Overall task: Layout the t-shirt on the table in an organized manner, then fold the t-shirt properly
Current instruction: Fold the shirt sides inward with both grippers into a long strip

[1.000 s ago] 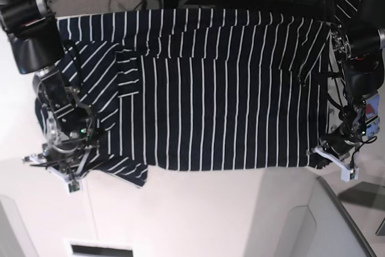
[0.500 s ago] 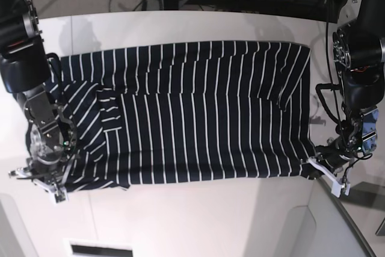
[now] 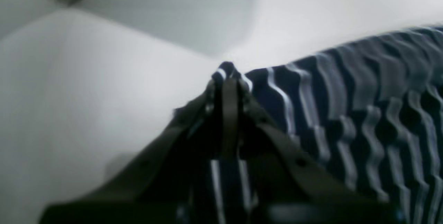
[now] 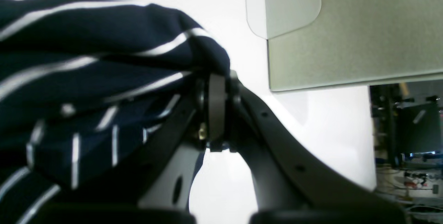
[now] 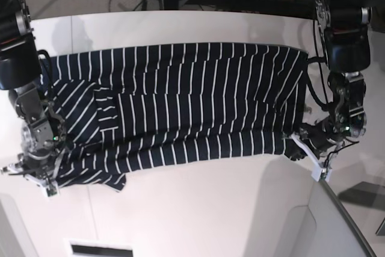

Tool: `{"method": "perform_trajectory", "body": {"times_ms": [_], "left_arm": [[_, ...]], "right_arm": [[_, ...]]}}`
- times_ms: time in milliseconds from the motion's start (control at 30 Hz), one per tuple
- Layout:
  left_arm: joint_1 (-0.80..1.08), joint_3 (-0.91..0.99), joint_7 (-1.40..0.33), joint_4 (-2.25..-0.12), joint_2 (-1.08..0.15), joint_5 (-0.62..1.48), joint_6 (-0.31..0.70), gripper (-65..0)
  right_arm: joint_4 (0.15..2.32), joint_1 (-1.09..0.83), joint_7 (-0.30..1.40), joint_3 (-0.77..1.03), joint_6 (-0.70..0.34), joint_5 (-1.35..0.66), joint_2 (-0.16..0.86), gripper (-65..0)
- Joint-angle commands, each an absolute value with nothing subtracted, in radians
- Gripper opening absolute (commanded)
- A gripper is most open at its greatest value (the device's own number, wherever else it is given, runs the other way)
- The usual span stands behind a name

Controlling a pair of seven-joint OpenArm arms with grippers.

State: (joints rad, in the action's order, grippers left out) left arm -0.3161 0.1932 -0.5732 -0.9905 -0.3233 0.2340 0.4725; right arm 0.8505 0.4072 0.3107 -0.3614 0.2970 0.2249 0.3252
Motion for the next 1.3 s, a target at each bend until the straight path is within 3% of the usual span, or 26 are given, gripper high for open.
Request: {"method": "perform_trajectory", "body": {"times_ms": [0, 133, 367, 1100, 1133, 1267], "left_arm": [[-0.314, 0.234, -0.578, -1.044, -0.340, 0.237, 0.464, -65.0], [-0.249, 0.341, -0.648, -1.170, -0.323, 0.231, 0.467, -65.0], [-0.182, 0.372, -0.659, -1.230, -0.328, 0.226, 0.467, -65.0], [0.031, 0.364, -0.653, -1.305, -0.300, 0.226, 0.467, -65.0], [0.036, 0.364, -0.653, -1.303, -0.300, 0.226, 0.467, -65.0], [0.041, 0.364, -0.651, -1.305, -0.300, 0.226, 0.467, -65.0]], "right_arm": [[0.868, 0.424, 0.303, -0.354, 0.315, 0.240, 0.344, -65.0], [0.906, 0.384, 0.374, -0.351, 0.315, 0.239, 0.346, -65.0], [1.032, 0.305, 0.467, -0.272, 0.315, 0.237, 0.340, -65.0], [1.026, 0.174, 0.486, -0.163, 0.315, 0.236, 0.292, -64.5], [1.026, 0.174, 0.503, -0.143, 0.315, 0.236, 0.288, -63.6], [1.032, 0.174, 0.558, -0.122, 0.315, 0.237, 0.269, -48.9]]}}
